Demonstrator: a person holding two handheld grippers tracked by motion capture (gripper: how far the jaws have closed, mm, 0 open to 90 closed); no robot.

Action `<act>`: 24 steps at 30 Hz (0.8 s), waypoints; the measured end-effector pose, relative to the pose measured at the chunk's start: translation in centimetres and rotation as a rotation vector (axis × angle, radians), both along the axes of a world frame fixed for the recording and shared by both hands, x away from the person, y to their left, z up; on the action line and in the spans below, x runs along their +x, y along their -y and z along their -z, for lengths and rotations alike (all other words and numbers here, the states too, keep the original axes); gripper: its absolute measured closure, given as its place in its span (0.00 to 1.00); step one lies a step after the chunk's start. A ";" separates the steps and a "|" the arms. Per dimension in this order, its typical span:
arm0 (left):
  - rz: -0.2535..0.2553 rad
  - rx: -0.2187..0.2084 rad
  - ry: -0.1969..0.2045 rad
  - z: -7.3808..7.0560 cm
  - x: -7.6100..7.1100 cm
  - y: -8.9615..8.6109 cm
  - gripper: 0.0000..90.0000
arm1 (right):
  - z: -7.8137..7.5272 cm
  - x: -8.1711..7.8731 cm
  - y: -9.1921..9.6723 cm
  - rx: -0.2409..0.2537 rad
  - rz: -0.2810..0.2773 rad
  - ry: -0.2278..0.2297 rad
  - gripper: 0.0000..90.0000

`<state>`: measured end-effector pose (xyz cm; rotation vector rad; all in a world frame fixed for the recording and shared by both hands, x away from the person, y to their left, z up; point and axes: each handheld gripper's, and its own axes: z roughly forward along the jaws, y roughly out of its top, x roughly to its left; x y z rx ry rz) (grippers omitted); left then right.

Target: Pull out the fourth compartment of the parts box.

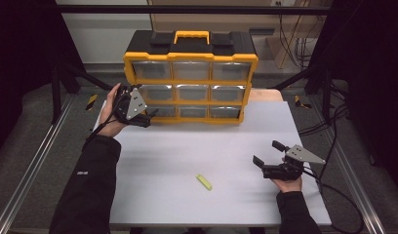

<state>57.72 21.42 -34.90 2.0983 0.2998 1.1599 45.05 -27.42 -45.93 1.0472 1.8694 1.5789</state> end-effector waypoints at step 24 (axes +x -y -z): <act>0.045 0.231 0.117 1.0 2.0 1.9 0.15 | 0.0 0.0 0.0 -0.002 -0.001 -0.002 0.00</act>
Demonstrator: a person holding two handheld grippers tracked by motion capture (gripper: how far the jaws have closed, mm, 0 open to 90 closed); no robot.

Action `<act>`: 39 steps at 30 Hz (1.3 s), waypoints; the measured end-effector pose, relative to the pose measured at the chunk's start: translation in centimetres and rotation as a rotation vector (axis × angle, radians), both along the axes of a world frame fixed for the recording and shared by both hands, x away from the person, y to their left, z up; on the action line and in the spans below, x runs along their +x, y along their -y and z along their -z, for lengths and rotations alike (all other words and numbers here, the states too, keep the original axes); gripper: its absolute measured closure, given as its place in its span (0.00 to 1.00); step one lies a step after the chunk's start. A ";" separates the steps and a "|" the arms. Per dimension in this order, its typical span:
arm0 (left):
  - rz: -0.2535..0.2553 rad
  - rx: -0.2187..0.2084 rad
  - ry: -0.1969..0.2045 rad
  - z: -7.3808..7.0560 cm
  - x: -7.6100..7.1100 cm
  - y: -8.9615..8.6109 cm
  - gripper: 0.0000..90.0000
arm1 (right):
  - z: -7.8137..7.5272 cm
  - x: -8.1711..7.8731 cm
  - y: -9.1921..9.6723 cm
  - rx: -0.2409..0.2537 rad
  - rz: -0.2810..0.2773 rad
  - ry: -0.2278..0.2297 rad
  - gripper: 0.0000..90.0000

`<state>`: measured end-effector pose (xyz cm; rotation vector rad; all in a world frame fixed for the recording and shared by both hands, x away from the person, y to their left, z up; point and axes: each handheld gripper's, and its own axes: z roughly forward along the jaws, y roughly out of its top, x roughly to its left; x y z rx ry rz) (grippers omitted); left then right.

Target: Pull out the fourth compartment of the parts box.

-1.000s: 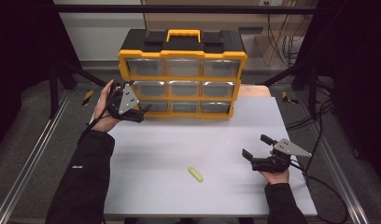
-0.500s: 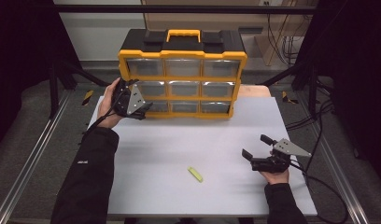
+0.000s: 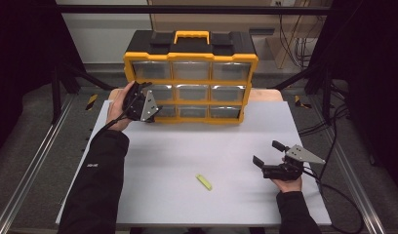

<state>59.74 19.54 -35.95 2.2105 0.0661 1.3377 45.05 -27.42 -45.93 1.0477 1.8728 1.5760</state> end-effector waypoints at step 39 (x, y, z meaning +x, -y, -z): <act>-0.010 0.240 0.198 1.0 0.9 0.1 0.49 | 0.0 0.0 0.0 0.003 0.001 0.002 0.00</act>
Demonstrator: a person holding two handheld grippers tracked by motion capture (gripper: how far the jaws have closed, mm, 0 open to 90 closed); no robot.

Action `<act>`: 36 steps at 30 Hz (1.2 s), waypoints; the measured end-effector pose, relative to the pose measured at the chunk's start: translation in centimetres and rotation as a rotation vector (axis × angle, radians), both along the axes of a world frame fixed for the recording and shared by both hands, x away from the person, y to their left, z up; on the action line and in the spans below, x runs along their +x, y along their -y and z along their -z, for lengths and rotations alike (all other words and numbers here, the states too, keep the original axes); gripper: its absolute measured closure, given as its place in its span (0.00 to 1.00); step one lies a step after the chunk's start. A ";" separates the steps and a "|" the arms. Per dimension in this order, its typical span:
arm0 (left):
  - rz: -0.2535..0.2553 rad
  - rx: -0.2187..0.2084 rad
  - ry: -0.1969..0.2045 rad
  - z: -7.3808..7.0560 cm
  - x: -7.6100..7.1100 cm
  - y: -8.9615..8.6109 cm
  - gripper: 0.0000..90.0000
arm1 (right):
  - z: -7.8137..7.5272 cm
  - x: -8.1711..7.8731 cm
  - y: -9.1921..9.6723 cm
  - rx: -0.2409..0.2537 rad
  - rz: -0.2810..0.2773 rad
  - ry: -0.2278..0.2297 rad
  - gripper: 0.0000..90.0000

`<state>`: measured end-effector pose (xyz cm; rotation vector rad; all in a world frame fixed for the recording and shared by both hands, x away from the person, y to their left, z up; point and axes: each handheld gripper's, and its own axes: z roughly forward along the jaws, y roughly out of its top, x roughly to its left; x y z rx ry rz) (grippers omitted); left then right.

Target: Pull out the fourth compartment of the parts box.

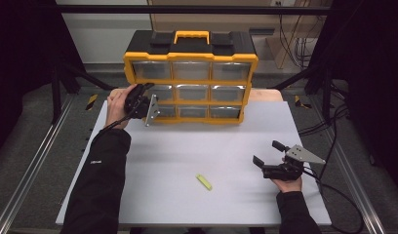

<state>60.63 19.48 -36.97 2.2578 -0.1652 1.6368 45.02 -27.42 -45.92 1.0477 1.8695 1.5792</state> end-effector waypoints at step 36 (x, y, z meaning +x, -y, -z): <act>-0.026 0.139 0.184 0.4 -0.2 0.4 0.84 | 0.0 0.0 0.0 0.001 0.000 -0.002 0.00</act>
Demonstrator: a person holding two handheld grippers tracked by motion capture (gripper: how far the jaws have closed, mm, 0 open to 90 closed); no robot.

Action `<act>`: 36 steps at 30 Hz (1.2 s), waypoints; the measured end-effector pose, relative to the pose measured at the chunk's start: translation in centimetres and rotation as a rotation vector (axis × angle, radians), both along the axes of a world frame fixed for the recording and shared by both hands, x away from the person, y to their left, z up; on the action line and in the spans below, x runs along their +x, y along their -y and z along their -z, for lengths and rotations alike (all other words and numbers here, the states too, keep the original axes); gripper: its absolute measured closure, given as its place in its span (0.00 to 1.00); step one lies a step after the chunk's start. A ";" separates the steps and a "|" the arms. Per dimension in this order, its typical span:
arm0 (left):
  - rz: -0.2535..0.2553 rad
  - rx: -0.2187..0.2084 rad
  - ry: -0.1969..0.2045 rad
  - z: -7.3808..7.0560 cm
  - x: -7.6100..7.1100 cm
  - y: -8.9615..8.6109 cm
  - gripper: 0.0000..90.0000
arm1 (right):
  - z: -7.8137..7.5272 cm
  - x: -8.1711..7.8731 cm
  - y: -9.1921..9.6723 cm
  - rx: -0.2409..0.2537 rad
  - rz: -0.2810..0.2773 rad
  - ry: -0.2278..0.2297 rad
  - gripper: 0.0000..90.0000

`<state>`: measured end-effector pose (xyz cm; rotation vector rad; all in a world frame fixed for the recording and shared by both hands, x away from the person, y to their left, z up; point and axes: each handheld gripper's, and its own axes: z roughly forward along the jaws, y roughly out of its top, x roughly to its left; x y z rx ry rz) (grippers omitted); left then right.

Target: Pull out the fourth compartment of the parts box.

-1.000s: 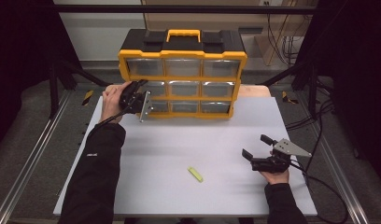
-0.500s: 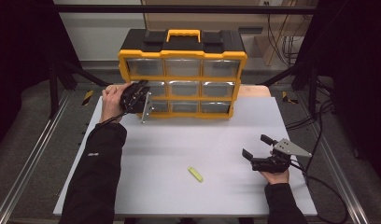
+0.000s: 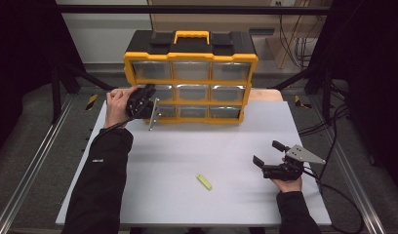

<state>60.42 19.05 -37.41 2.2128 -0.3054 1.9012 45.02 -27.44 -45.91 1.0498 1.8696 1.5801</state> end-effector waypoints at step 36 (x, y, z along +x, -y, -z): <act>0.012 0.053 0.028 0.0 -1.1 -0.1 0.86 | 0.0 0.0 0.0 -0.005 0.000 0.001 0.00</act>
